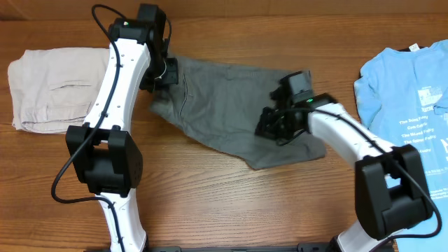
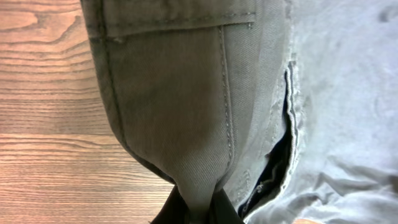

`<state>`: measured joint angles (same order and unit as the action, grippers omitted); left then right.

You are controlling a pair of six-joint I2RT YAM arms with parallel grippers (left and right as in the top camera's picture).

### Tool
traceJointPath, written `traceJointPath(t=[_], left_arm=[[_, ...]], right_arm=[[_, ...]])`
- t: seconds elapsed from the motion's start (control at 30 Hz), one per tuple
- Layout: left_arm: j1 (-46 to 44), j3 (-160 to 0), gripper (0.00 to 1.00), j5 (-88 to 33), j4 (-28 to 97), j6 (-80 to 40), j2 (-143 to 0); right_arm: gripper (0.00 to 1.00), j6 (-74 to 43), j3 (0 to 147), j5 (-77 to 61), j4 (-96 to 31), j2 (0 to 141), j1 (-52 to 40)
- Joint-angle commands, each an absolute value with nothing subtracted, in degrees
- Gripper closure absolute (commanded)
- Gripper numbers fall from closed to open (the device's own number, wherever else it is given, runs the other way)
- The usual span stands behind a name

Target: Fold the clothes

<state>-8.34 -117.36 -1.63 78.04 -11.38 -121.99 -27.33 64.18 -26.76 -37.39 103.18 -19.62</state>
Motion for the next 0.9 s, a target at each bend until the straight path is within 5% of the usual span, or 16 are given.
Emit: traceJointPath(t=[0.0,0.23,0.87], left_arm=[[-10.07,-119.7,0.96,-1.08,78.28,-10.28,-121.21],[-11.35,-119.81,0.96,-1.08,78.81,-10.28,-121.14],[-12.43,-128.49,0.96,-5.63,85.23,-10.98,-121.08]], right_arm=[[0.96,-29.95,63.55,-26.96,-35.46,103.28,-22.7],[0.96,-36.14,62.24,-17.12,-33.28,103.33,-27.33],[0.96,-39.27,59.57,-19.14,-21.56,107.0,-32.05]])
